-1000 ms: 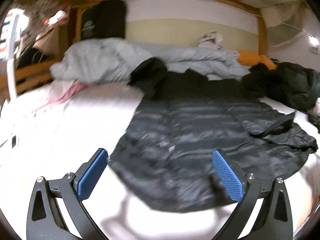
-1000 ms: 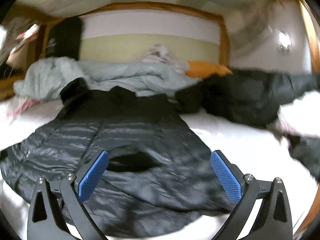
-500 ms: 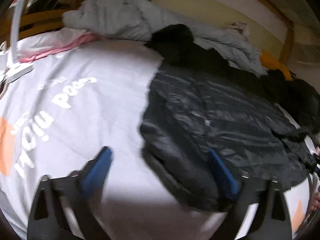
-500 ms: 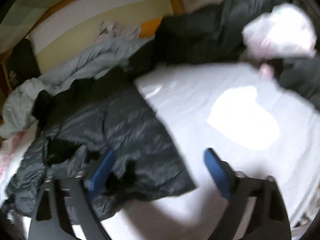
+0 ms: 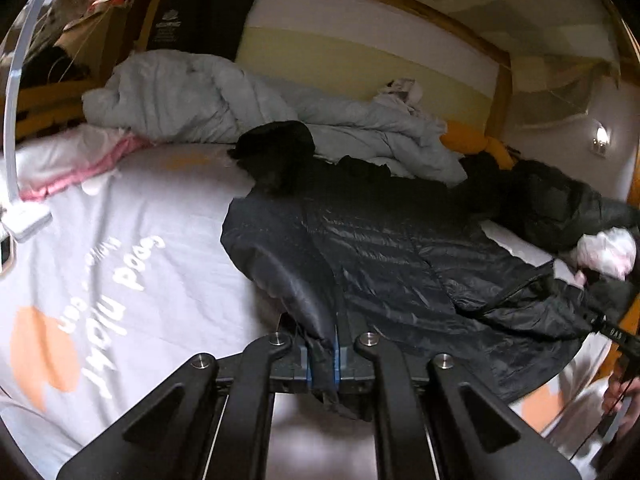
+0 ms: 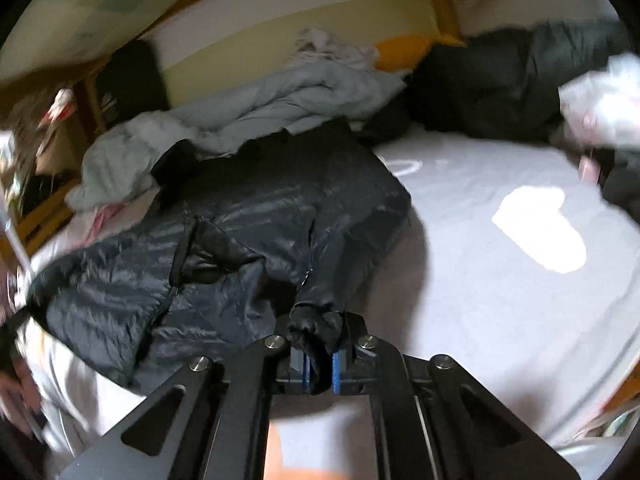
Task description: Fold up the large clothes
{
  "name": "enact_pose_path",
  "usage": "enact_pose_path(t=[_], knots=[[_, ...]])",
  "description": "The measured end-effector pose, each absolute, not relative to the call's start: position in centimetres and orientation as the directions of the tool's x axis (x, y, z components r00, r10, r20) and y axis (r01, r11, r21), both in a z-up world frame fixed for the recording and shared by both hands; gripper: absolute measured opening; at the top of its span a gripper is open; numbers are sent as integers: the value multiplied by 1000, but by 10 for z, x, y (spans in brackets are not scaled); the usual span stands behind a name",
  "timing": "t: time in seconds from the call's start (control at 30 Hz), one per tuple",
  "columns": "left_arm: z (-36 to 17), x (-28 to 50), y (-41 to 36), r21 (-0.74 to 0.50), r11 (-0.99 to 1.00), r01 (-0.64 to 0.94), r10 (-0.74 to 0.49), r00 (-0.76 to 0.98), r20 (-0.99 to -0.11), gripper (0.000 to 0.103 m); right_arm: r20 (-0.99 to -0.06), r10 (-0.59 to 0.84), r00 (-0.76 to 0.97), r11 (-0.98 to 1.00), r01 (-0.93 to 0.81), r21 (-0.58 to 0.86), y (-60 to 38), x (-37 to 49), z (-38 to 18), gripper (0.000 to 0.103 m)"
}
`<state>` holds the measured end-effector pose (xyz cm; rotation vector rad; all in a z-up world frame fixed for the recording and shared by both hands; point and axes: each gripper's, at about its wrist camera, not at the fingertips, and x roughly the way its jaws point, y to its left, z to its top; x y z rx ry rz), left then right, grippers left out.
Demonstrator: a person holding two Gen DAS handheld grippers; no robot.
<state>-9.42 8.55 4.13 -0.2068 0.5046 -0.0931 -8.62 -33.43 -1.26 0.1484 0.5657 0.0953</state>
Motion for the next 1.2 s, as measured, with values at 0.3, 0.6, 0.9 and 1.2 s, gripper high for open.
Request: enact_pose_path(t=[0.3,0.6,0.9,1.2], knots=[[87,67,87,-150,984,-96,-15,795,-606,8,-479,-34,877,999,36,-5,-321,35,72,8],[-5,196,91,-137,976,-170,-16,570,-821,18,-715,-29,699,997,74,32,-315,195,3,8],[42,132,94,-75,995,-60,13,859,-511,103,-547,-58,835,993,107,57,-344,160,14,86],[31,100,67,50,998,48,-11,820,-572,103,-545,67,835,995,-94,-21,-317,104,25,88]])
